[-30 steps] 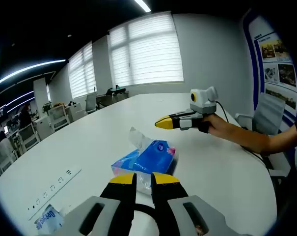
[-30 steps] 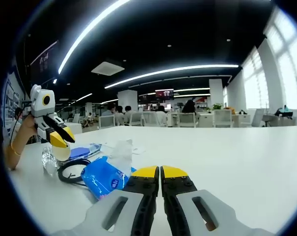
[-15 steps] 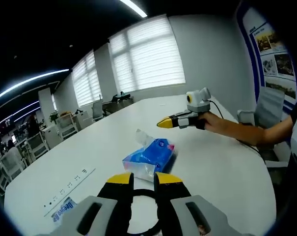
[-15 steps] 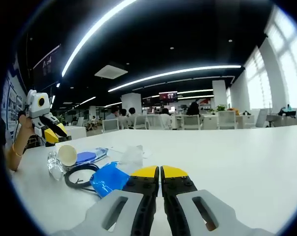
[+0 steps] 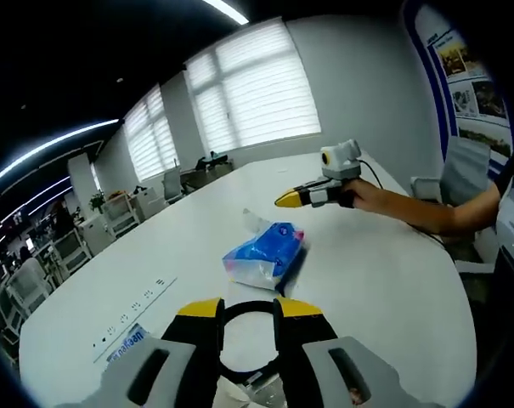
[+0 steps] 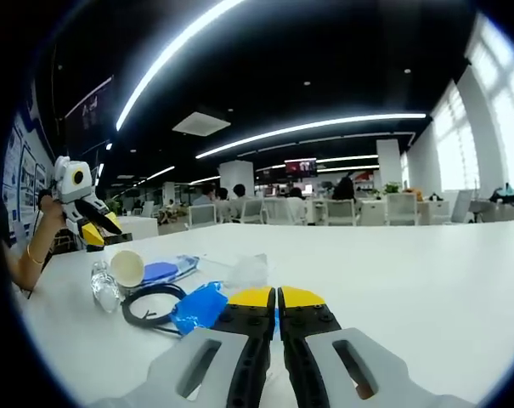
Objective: Arrange the tabletop items into an orderly group along one side of the table until the central work area is clear of visible clutter.
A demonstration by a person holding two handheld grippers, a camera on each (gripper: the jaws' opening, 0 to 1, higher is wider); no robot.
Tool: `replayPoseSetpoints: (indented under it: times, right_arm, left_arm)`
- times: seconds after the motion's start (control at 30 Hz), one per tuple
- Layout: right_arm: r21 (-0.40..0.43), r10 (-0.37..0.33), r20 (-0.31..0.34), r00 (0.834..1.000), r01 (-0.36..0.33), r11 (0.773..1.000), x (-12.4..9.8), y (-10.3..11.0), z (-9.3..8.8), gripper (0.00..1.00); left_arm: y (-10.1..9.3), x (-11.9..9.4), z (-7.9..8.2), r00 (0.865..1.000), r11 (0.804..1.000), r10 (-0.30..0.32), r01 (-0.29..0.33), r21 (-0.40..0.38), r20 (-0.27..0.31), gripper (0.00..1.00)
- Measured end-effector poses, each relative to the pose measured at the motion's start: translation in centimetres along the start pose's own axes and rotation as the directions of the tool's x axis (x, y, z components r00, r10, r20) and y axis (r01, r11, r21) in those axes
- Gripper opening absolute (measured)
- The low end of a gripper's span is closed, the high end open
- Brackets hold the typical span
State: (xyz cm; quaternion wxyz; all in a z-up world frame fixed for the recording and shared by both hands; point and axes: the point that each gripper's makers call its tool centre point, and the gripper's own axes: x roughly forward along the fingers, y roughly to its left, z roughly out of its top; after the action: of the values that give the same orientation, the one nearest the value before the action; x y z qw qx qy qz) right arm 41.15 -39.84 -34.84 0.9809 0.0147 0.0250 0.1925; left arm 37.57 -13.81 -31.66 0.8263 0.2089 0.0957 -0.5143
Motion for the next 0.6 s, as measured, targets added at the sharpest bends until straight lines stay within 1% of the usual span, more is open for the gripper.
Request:
replayPoseSetpoints:
  times: [0.13, 0.27, 0.3, 0.4, 0.43, 0.5, 0.53, 0.6]
  right_arm:
    - [-0.005, 0.019, 0.006, 1.000, -0.019, 1.000, -0.2, 0.7, 0.4, 0.00]
    - [-0.007, 0.041, 0.011, 0.999, -0.041, 0.999, -0.2, 1.2, 0.6, 0.01]
    - [0.014, 0.073, 0.023, 0.997, -0.073, 0.997, -0.1, 1.9, 0.8, 0.01]
    - [0.018, 0.094, 0.023, 0.995, -0.094, 0.995, -0.1, 2.5, 0.9, 0.03]
    - [0.010, 0.102, 0.021, 0.995, -0.102, 0.995, 0.0, 2.8, 1.0, 0.03]
    - [0.001, 0.116, 0.019, 0.993, -0.116, 0.993, 0.0, 3.3, 1.0, 0.03]
    - [0.001, 0.130, 0.018, 0.991, -0.130, 0.992, 0.0, 3.6, 1.0, 0.04]
    - [0.012, 0.148, 0.017, 0.989, -0.148, 0.989, 0.1, 3.9, 0.9, 0.06]
  left_arm:
    - [0.5, -0.8, 0.2, 1.000, 0.999, 0.025, -0.025, 0.031, -0.001, 0.22]
    - [0.6, -1.3, -0.3, 1.000, 0.999, 0.031, -0.031, 0.042, -0.004, 0.22]
    - [0.5, -1.4, -0.9, 0.999, 0.999, 0.031, -0.031, 0.044, -0.009, 0.22]
    - [0.4, -1.9, -2.0, 0.999, 0.998, 0.034, -0.032, 0.053, -0.025, 0.22]
    - [0.5, -2.2, -2.1, 0.999, 0.998, 0.040, -0.039, 0.057, -0.019, 0.22]
    - [0.7, -2.6, -2.2, 0.999, 0.998, 0.045, -0.045, 0.039, -0.002, 0.22]
    - [0.9, -3.0, -2.2, 0.999, 0.999, 0.046, -0.046, 0.010, 0.019, 0.22]
    - [1.1, -3.3, -2.4, 0.998, 0.999, 0.051, -0.051, 0.007, 0.028, 0.22]
